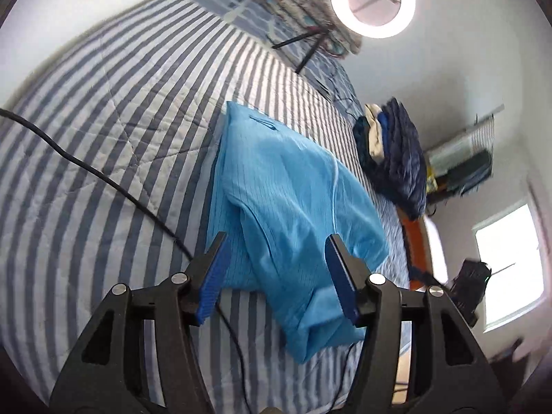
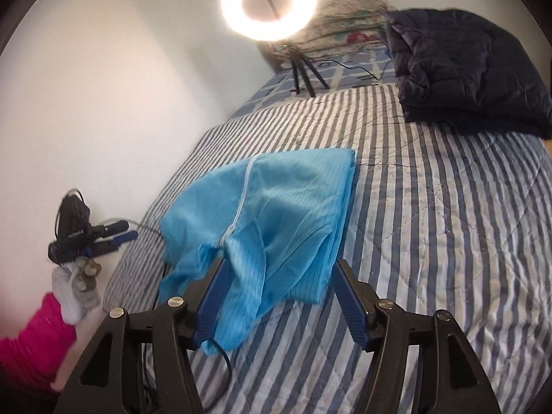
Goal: Fold large clothes
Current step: 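Open both tools to release the folded bundle and pull back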
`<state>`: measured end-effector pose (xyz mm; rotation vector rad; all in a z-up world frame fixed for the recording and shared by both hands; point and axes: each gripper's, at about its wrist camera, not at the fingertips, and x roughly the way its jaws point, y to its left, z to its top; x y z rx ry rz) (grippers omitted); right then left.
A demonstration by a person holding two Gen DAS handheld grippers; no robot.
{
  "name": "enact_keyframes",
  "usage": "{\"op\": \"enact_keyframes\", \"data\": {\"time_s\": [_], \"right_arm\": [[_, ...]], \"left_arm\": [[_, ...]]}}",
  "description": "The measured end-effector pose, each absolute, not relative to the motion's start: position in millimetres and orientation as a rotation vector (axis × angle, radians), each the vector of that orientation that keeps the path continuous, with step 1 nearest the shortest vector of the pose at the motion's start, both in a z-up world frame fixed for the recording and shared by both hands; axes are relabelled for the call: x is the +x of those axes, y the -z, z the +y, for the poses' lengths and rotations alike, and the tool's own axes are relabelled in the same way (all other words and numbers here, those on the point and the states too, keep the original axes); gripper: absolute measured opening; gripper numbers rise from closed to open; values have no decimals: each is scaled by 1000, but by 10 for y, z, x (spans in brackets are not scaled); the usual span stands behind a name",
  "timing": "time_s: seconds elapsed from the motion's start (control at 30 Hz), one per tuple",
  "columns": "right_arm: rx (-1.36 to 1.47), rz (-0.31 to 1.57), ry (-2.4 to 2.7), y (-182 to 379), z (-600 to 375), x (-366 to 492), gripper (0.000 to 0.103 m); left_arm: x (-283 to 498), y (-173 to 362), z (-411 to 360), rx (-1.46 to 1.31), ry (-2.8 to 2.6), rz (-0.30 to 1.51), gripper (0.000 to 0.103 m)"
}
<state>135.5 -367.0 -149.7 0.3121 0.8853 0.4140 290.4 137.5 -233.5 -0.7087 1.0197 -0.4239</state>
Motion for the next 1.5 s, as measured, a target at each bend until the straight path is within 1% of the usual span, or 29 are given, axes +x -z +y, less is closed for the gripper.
{"op": "enact_keyframes", "data": {"time_s": [0.2, 0.23, 0.27, 0.3, 0.33, 0.37, 0.4, 0.43, 0.47, 0.53, 0.63, 0.73, 0.83, 0.87, 0.9, 0.93, 0.97, 1.03, 1.23, 1.33, 1.5], "right_arm": [[493, 915, -400, 1779, -3780, 1776, 65], [516, 924, -398, 1836, -3789, 1843, 63], [531, 934, -396, 1878, -3793, 1888, 60], [553, 948, -398, 1945, -3789, 1950, 58], [572, 961, -405, 2002, -3780, 1993, 50], [590, 975, -416, 2049, -3774, 2032, 33], [612, 992, -438, 2096, -3755, 2071, 26], [617, 999, -452, 2114, -3732, 2090, 11], [602, 999, -455, 2107, -3702, 2094, 3], [536, 995, -450, 2079, -3640, 2061, 0], [507, 1049, -414, 2254, -3630, 2040, 0], [465, 1103, -371, 2432, -3598, 2058, 0], [418, 1096, -345, 2374, -3534, 2067, 0], [400, 1088, -343, 2322, -3517, 2067, 3], [367, 1078, -346, 2237, -3489, 2049, 6], [337, 1065, -348, 2141, -3470, 2017, 9], [324, 1050, -358, 2063, -3471, 1989, 18], [281, 983, -373, 1834, -3457, 1868, 30], [223, 841, -440, 1216, -3478, 1435, 30], [122, 781, -441, 783, -3472, 1138, 30], [-8, 660, -419, 20, -3543, 639, 33]], "left_arm": [[3261, 2633, 1351, -789, 411, 1082, 58], [3290, 2668, 1327, -794, 416, 1090, 55], [3320, 2709, 1308, -794, 417, 1101, 49], [3347, 2738, 1282, -786, 418, 1116, 26], [3371, 2765, 1257, -774, 416, 1134, 14], [3390, 2786, 1234, -760, 417, 1147, 4], [3380, 2775, 1224, -749, 413, 1139, 4], [3368, 2759, 1230, -741, 415, 1128, 2], [3350, 2734, 1239, -724, 413, 1110, 2], [3353, 2752, 1186, -679, 384, 1114, 2], [3341, 2924, 1087, -588, 349, 1167, 2], [3304, 2945, 978, -515, 337, 1155, 2], [3286, 2863, 954, -484, 338, 1146, 3], [3277, 2815, 962, -472, 331, 1140, 6], [3266, 2756, 974, -457, 320, 1130, 11], [3227, 2672, 1004, -446, 310, 1107, 12], [3176, 2573, 1033, -440, 305, 1076, 12], [3076, 2410, 1033, -439, 344, 1032, 12], [2790, 2036, 731, -309, 438, 981, 12], [2577, 1728, 660, -256, 471, 930, 12], [2179, 979, 767, -228, 512, 812, 12]]}}
